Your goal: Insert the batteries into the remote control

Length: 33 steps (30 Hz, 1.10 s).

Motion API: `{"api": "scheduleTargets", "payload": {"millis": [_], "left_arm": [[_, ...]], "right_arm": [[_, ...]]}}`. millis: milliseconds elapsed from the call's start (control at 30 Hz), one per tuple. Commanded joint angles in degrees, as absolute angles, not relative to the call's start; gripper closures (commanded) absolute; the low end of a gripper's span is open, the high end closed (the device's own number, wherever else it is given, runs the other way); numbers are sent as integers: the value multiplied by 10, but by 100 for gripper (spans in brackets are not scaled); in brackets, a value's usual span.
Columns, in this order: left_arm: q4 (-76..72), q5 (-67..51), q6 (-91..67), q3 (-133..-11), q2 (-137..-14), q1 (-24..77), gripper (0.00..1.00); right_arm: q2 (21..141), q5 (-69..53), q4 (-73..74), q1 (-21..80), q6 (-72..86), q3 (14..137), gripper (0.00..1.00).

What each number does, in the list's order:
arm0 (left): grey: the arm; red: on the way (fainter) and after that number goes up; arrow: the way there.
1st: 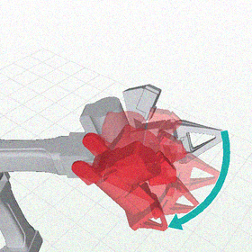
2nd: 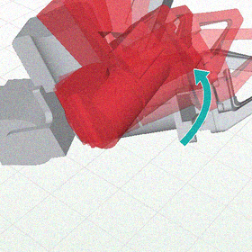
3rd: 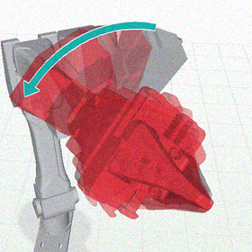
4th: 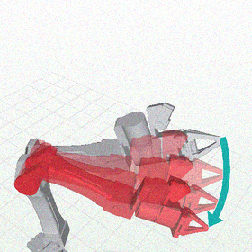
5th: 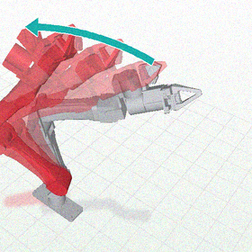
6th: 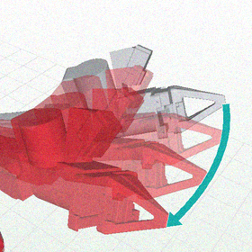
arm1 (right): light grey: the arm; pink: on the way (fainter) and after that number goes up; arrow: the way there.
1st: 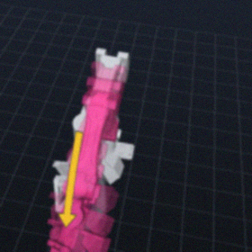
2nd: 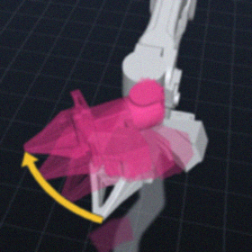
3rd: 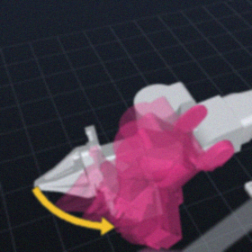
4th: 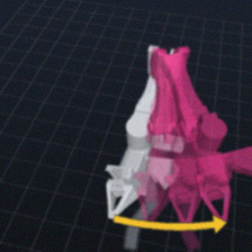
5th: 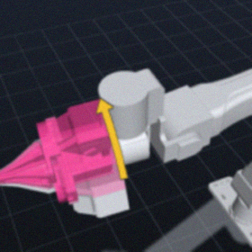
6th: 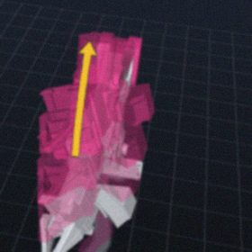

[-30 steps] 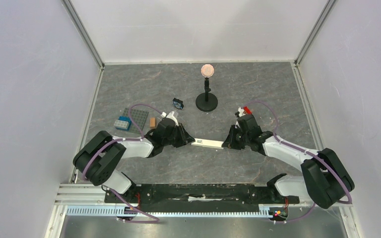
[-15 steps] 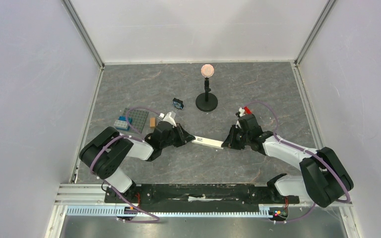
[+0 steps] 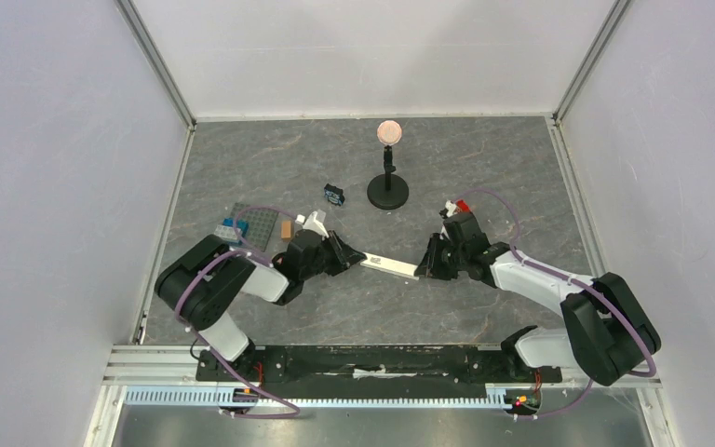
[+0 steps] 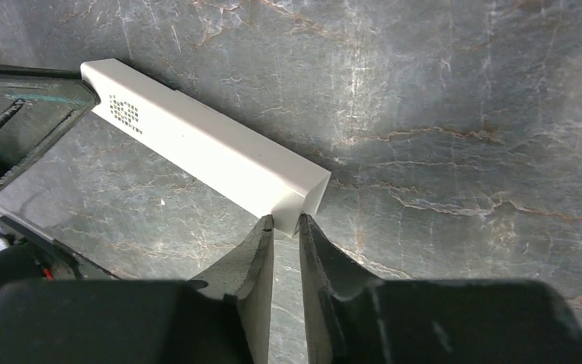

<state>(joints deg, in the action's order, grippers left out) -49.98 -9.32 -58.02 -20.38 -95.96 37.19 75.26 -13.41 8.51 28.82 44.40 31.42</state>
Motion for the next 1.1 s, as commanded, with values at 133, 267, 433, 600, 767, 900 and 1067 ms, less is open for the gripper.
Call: {"api": "scheduleTargets", "payload": {"millis": [133,267,433,600,767,900,1067], "left_arm": [[-107,-80,-430,-321,-885,393,53],[-34,-58,-391,-361,-870,390,43],[24,-28,-372,-389,-835,388,32],[79,32,-363,-399,-768,388,26],[123,88,-367,-376,-654,388,23],[166,126,-379,-361,-567,388,22],[222,140,-381,-364,-494,387,23]], "right_arm": [[730,-64,124,310,393,362,51],[696,-50,136,310,351,368,39],[667,-55,134,310,267,375,28],[688,-126,108,312,174,395,24],[737,-153,99,328,102,429,21],[775,-149,126,363,27,458,20],[815,-116,158,404,-44,480,21]]}}
